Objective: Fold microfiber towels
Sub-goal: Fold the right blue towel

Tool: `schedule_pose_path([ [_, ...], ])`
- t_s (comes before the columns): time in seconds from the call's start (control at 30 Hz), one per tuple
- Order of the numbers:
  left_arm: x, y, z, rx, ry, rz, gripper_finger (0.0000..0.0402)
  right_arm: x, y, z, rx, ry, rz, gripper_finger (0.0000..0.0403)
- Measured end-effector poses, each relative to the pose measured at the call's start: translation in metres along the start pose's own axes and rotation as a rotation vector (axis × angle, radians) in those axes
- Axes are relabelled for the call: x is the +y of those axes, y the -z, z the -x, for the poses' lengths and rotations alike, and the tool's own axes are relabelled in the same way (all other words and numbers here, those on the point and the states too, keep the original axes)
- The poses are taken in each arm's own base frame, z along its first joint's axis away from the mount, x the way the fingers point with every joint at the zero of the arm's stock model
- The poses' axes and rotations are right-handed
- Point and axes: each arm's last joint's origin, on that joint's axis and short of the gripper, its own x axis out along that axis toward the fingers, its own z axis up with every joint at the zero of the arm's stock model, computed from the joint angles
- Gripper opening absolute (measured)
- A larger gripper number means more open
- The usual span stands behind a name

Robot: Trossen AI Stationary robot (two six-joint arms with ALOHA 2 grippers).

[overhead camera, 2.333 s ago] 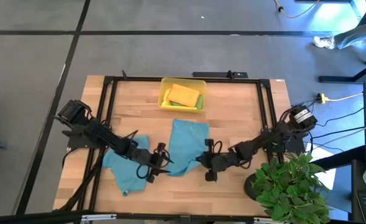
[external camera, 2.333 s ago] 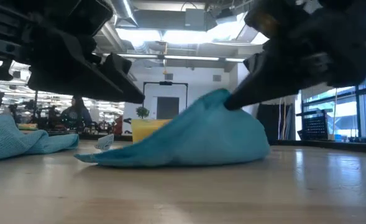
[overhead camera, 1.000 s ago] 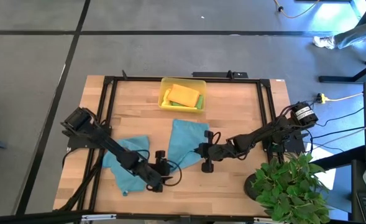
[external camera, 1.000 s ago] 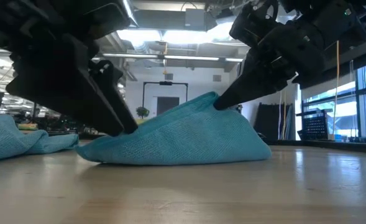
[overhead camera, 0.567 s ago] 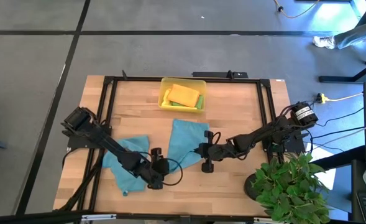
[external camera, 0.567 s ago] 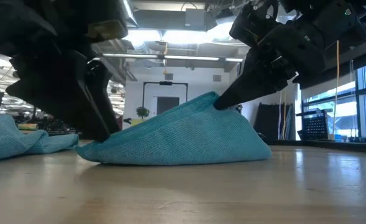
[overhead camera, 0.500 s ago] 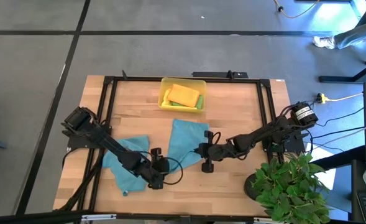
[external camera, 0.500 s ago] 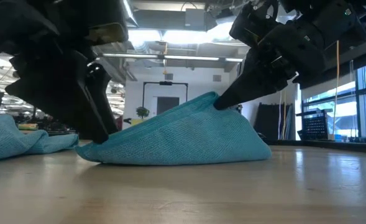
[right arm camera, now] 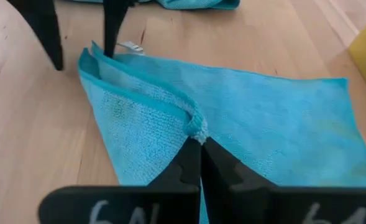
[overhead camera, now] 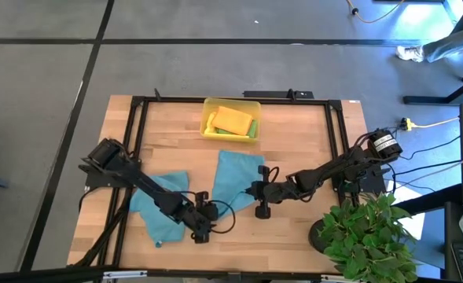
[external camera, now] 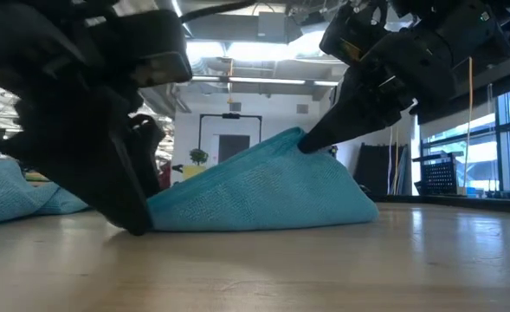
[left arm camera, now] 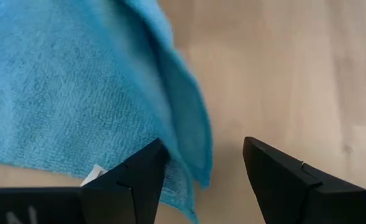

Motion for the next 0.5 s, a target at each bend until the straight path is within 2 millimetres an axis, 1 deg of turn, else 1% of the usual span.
schedule_pose_path([
  [0.17, 0.005, -0.002, -0.003, -0.015, -0.048, 0.021, 0.0206, 0.0, 0.0, 0.0, 0.0, -0.001, -0.003, 0.0],
  [0.27, 0.007, -0.002, -0.004, -0.025, -0.074, 0.033, 0.0193, 0.0, 0.0, 0.0, 0.002, -0.009, -0.002, 0.0],
  [0.37, 0.009, -0.002, -0.004, -0.026, -0.097, 0.028, 0.0162, 0.001, 0.0, 0.0, 0.006, -0.021, -0.002, 0.0],
  [0.5, 0.012, -0.002, -0.005, -0.025, -0.122, 0.01, 0.01, 0.001, 0.0, 0.0, 0.009, -0.033, -0.002, 0.0],
])
